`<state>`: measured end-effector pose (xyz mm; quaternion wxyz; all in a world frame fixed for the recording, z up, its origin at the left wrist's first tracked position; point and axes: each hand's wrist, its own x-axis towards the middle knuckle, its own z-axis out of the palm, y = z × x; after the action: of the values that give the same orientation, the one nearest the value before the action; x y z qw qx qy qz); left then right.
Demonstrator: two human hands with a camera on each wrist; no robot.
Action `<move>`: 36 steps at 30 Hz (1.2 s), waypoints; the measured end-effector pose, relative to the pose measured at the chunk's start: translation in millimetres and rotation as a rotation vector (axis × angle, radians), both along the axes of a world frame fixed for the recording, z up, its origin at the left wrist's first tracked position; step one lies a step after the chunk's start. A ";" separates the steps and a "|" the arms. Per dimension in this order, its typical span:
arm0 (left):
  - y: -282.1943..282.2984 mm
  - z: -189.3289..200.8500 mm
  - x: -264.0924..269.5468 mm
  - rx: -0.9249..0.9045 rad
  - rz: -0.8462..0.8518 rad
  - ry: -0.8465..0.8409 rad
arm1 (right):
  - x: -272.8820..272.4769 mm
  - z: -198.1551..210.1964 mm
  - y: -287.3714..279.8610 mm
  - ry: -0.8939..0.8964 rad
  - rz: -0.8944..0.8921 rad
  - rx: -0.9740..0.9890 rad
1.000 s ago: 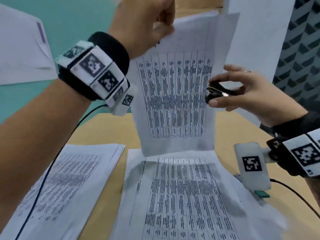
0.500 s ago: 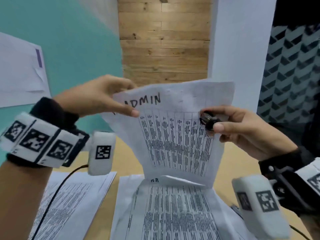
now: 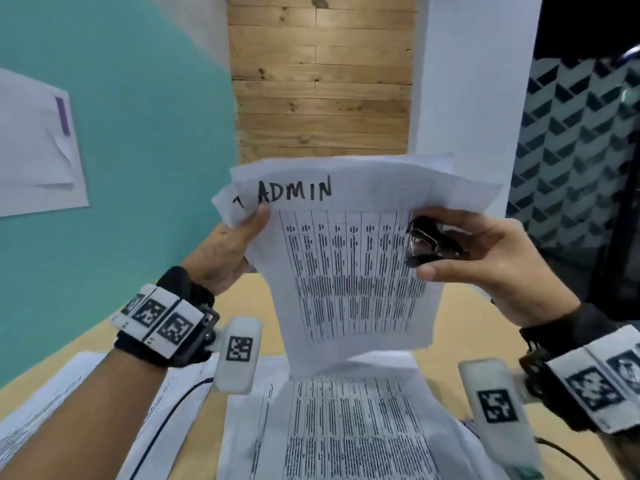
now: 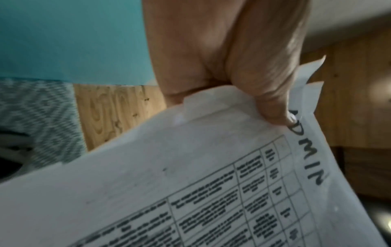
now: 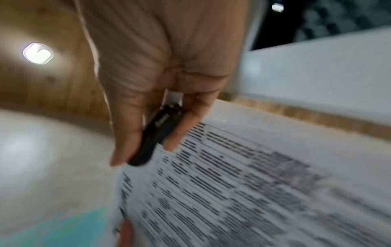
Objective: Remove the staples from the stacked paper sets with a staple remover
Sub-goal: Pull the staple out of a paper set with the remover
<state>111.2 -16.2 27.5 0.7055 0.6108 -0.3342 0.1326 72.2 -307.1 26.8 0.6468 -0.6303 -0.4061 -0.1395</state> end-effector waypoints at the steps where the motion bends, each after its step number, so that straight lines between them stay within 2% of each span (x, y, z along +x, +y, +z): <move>1: -2.5 8.0 -0.2 -0.022 0.013 -0.050 | 0.4 -1.3 1.2 -0.053 -0.032 0.013; 4: -7.1 21.6 -2.5 -0.064 0.037 -0.211 | 2.3 -5.2 5.1 -0.142 -0.107 0.013; 7: 3.0 8.8 -6.0 -0.035 0.030 -0.236 | 3.0 -5.0 5.7 -0.064 -0.055 -0.010; 11: 20.6 -13.3 -10.4 0.016 0.097 -0.135 | -0.5 1.0 1.4 0.177 0.020 -0.252; 14: 31.9 -19.4 -14.5 0.098 0.145 0.017 | -1.1 4.4 -2.5 0.323 0.082 -0.273; 17: 33.8 -23.2 -18.2 0.171 0.202 0.066 | -0.7 5.1 -4.9 0.431 0.130 -0.305; 21: 24.5 -18.0 -22.9 0.040 0.277 -0.073 | -4.3 5.9 -9.2 0.356 0.148 -0.345; 23: 24.7 -20.2 -21.3 -0.019 0.216 -0.148 | -6.6 6.6 -11.7 0.293 0.137 -0.334; 26: 36.9 -37.2 -15.7 -0.008 -0.077 -0.001 | -3.3 4.8 -13.1 0.286 0.150 -0.311; 29: 43.2 -47.8 -14.7 0.216 -0.260 0.100 | 0.2 4.1 -13.8 0.290 0.162 -0.317; 36: 32.3 -39.1 -24.7 0.237 -0.111 0.347 | -3.0 9.2 -26.9 0.340 0.209 -0.452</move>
<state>86.5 16.0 -11.6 0.6819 0.6836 -0.2543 -0.0539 69.2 -334.0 36.0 0.5597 -0.7273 -0.3755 0.1294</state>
